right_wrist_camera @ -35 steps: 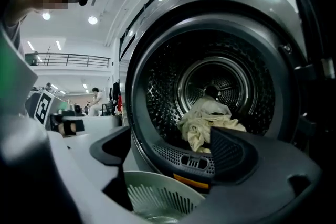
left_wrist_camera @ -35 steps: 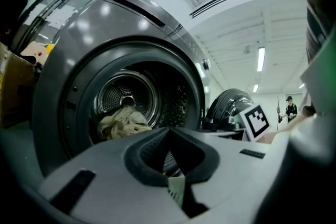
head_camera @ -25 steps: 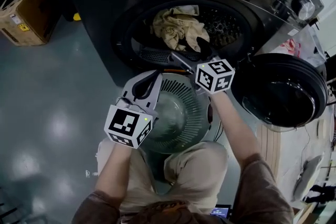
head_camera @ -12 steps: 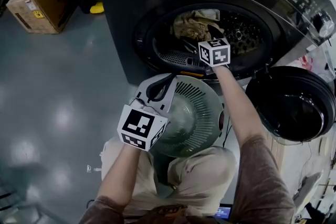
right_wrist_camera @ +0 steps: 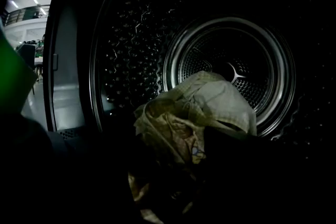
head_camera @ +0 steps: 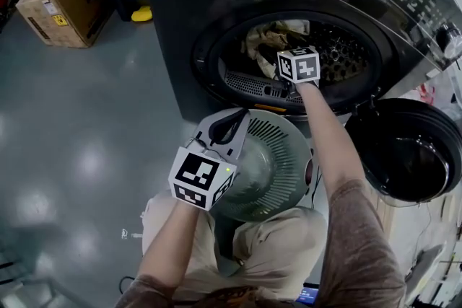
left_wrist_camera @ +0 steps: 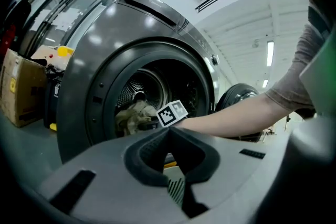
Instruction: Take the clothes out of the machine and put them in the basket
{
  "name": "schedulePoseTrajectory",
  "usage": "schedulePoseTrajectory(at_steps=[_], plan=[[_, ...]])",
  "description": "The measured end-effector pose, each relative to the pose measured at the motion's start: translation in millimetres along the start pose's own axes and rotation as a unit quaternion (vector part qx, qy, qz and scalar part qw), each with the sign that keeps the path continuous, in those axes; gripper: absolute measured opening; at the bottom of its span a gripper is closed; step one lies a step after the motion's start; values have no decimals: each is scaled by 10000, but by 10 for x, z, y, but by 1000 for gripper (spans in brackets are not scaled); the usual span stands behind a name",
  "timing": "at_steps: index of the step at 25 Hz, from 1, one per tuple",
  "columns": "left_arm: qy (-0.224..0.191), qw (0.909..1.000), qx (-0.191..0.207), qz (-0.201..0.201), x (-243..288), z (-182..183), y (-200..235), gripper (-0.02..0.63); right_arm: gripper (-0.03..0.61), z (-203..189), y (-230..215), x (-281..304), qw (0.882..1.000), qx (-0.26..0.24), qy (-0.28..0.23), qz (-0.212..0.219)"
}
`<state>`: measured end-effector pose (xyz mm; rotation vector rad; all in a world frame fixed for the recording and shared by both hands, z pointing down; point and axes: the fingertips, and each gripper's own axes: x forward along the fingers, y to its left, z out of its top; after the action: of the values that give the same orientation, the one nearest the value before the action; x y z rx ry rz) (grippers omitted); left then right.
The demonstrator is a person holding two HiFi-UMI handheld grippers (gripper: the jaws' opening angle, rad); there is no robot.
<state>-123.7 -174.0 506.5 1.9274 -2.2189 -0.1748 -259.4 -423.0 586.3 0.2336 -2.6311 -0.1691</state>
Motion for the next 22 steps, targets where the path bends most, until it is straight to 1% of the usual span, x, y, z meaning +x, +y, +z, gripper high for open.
schedulePoseTrajectory(at_steps=[4,6,9,11,14,17,19,22], plan=[[73,10000,23,13,22,-47,6,6,228,-53,10,10,9997,-142,196,-56],[100,9999,27,20,36,-78,12,6,159,-97,20,-14,9990,-304,307,-114],[118,9999,88,41,58,-100,32,6,93,-71,69,-132,9983,-460,314,-159],[89,9999,65,44,82,-104,44,6,71,-22,125,-255,9983,-507,240,-137],[26,10000,-33,-37,117,-111,31,6,60,42,237,-526,9983,-577,115,-36],[25,10000,46,-43,142,-136,67,6,58,77,359,-846,9978,-653,-14,87],[48,10000,84,-15,146,-156,104,6,55,47,437,-1099,9976,-657,-83,194],[73,9999,47,-61,136,-189,106,6,54,-55,590,-1536,9978,-512,-175,379]])
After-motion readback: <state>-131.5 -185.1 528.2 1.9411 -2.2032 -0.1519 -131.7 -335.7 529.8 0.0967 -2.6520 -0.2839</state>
